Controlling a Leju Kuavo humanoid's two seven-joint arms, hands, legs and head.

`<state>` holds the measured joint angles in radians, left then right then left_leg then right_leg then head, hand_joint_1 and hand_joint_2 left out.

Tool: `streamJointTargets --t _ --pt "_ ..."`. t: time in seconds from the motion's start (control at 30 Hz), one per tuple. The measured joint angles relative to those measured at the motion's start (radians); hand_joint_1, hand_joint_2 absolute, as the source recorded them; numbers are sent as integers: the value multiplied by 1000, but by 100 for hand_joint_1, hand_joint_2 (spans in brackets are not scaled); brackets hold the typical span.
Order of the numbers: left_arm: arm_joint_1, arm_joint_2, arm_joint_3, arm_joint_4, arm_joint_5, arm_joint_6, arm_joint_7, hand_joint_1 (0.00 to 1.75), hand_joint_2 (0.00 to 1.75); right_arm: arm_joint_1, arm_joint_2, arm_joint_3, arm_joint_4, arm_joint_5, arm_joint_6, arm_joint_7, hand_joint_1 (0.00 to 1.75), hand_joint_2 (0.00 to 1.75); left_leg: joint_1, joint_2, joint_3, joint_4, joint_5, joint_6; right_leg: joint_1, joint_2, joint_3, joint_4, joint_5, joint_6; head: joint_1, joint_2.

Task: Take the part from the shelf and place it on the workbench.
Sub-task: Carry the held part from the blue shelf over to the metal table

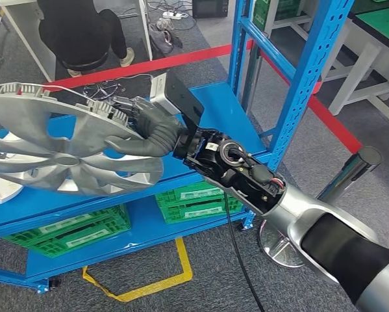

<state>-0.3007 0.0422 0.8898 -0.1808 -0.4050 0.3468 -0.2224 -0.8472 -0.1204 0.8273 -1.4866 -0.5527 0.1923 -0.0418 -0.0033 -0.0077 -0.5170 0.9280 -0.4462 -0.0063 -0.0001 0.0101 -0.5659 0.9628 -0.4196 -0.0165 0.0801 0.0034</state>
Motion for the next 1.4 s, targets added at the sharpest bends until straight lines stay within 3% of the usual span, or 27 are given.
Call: streamJointTargets --t 0.23,0.47,1.1,1.4 --pt "0 -1 -1 0 18 -9 -16 0 175 25 -3 1 -2 -89 59 -37 175 175 0 0 0 0 0 0 0 0 0 0 0 0 0 0" --pt "0 -3 -7 0 35 -18 -37 0 175 62 -3 18 -1 -78 89 -51 175 175 0 0 -1 0 0 0 0 0 0 0 0 0 0 0" --pt "1 -4 -18 0 46 -22 -47 0 175 75 0 38 1 -73 108 -49 175 175 0 0 -1 0 0 0 0 -1 0 0 0 0 0 0" --pt "4 -6 -25 0 56 41 -54 0 175 76 3 47 2 -50 71 -58 175 175 0 -1 -1 0 0 0 0 -1 0 -1 0 0 0 0"
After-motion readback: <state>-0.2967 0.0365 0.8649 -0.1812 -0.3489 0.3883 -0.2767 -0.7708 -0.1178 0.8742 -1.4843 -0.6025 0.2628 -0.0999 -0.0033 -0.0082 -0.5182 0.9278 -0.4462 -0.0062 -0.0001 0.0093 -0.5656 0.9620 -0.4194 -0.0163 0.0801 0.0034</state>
